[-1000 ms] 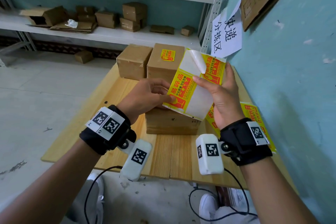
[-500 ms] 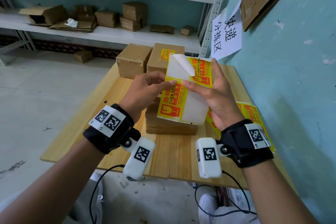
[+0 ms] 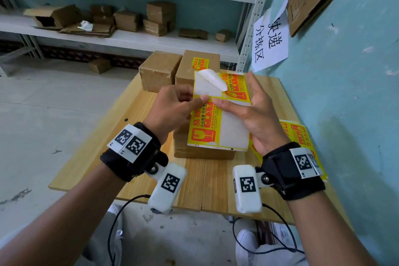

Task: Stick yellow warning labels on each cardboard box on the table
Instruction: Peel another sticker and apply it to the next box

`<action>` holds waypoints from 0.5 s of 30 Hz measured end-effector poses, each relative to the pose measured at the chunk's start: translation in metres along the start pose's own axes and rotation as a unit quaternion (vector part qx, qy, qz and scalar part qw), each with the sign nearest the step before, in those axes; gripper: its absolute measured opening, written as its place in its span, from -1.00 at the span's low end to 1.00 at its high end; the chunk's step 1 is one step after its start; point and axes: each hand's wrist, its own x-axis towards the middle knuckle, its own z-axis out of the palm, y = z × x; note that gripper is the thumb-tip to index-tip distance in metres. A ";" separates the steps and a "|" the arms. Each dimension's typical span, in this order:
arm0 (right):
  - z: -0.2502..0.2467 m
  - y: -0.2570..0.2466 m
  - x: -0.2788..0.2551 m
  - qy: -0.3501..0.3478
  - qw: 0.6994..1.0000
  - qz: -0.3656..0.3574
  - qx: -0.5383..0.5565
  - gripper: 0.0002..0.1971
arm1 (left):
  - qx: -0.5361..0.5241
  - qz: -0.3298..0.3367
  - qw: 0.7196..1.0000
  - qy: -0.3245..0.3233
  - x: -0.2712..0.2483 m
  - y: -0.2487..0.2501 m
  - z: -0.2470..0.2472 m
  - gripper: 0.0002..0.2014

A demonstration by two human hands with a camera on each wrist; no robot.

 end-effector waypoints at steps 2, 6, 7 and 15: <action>-0.001 0.000 0.000 -0.001 1.000 0.000 -0.008 -0.25 | -0.001 -0.005 1.000 -0.006 0.000 0.001 -0.001 -0.79; -0.006 -0.004 0.001 0.036 0.999 -0.007 0.009 -0.60 | -0.010 -0.013 0.999 -0.040 -0.003 0.004 0.003 -0.75; -0.007 -0.006 0.001 0.047 0.999 -0.010 0.016 -0.60 | -0.008 -0.017 0.999 -0.051 -0.004 0.005 0.003 -0.74; -0.023 -0.010 0.007 0.111 0.991 -0.006 0.080 -0.41 | 0.010 -0.034 0.996 -0.082 -0.005 0.000 -0.002 -0.77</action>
